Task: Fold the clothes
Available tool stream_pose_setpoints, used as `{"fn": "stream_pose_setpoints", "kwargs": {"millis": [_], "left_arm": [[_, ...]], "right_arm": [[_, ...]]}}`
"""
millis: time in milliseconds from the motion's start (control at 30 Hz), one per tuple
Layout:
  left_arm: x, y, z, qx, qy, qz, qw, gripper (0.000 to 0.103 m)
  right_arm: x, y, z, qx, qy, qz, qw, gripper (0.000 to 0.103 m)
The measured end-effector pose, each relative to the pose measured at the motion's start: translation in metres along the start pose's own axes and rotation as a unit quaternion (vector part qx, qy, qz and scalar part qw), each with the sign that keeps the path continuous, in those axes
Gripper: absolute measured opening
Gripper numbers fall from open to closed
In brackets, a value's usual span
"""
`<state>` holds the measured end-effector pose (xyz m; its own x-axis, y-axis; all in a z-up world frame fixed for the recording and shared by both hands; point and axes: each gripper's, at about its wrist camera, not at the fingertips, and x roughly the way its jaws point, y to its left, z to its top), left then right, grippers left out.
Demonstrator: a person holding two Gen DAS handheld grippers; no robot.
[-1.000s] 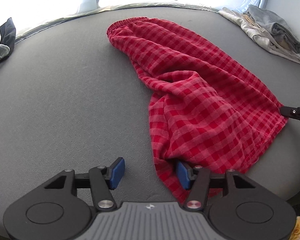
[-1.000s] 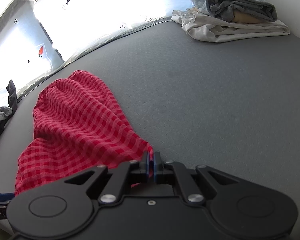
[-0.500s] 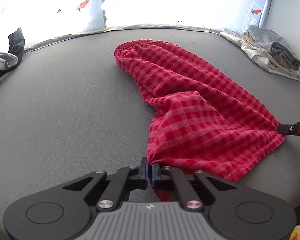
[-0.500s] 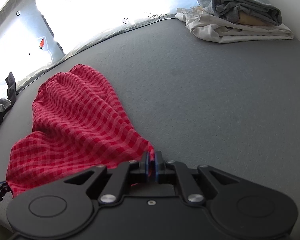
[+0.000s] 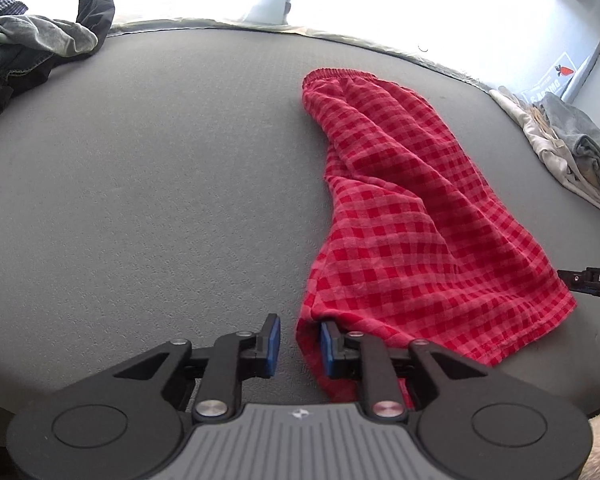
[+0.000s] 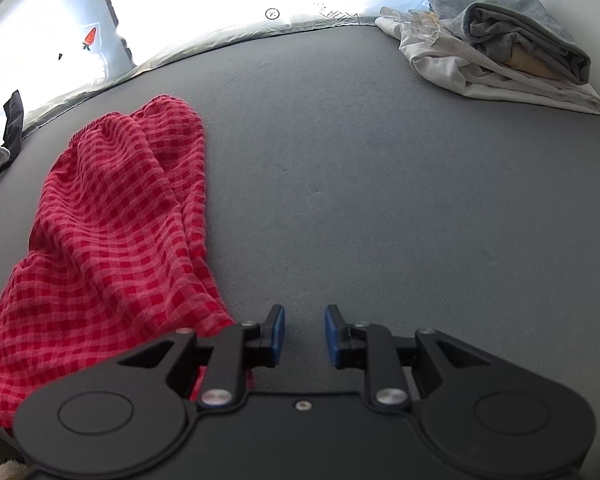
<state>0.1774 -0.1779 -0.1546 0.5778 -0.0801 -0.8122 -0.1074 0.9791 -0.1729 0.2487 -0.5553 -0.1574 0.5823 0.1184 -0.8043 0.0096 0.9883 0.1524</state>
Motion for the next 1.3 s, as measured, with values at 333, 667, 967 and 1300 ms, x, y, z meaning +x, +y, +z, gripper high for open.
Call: {"fn": "stream_pose_setpoints", "kwargs": {"millis": [333, 667, 967, 1300], "left_arm": [[-0.018, 0.048, 0.007, -0.103, -0.038, 0.012, 0.9939, 0.038], [0.006, 0.062, 0.043, -0.153, -0.043, -0.004, 0.9873, 0.039], [0.057, 0.052, 0.109, -0.142, -0.044, -0.049, 0.9876, 0.042], [0.127, 0.034, 0.181, -0.117, 0.003, -0.088, 0.9893, 0.046]], "right_arm": [[0.014, 0.03, 0.04, -0.023, -0.038, 0.009, 0.999, 0.024], [0.03, 0.077, 0.09, -0.078, -0.068, 0.075, 0.992, 0.021], [0.059, 0.118, 0.146, -0.111, -0.076, 0.147, 0.98, 0.014], [0.116, 0.153, 0.178, -0.111, -0.02, 0.197, 0.974, 0.026]]}}
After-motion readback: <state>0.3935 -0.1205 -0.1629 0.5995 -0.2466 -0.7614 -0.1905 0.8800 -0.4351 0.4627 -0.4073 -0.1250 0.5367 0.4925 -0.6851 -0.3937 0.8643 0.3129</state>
